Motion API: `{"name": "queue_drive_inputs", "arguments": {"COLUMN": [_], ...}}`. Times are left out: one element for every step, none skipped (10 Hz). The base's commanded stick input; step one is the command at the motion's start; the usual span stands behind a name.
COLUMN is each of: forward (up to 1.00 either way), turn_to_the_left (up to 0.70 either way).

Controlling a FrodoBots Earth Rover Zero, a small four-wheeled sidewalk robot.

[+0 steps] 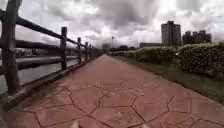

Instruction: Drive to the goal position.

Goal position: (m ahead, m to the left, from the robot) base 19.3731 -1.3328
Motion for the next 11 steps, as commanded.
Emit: {"name": "queue_drive_inputs", "arguments": {"forward": [0.70,0.70,0.70,0.70,0.70,0.70,0.70,0.70,0.70,0.70,0.70], "turn_to_the_left": [0.00,0.00,0.00,0.00,0.00,0.00,0.00,0.00,0.00,0.00,0.00]}}
